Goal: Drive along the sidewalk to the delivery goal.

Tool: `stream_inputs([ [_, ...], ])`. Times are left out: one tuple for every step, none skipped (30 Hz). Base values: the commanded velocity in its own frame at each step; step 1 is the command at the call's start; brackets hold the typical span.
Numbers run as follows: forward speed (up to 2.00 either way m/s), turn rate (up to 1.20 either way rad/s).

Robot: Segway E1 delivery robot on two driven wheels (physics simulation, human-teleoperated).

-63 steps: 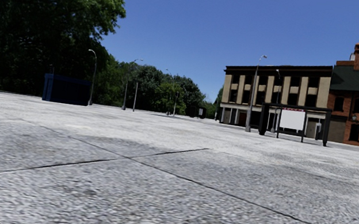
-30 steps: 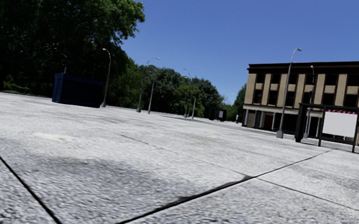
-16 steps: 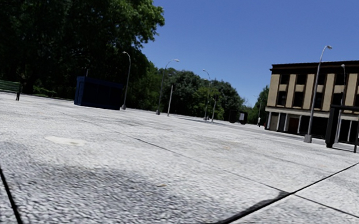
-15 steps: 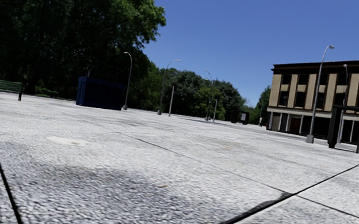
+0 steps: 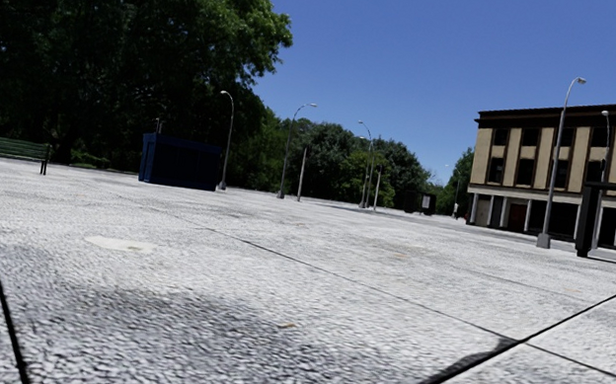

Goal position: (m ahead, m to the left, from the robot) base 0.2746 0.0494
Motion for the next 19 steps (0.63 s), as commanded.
stream_inputs([
  [0.0,0.0],
  [0.0,0.0],
  [0.0,0.0],
  [0.0,0.0],
  [0.0,0.0],
  [0.0,0.0],
  [0.0,0.0],
  [0.0,0.0],
  [0.0,0.0],
  [0.0,0.0],
  [0.0,0.0],
  [0.0,0.0],
  [0.0,0.0],
  [0.0,0.0],
  [0.0,0.0],
  [0.0,0.0],
  [0.0,0.0],
  [0.0,0.0],
  [0.0,0.0],
])
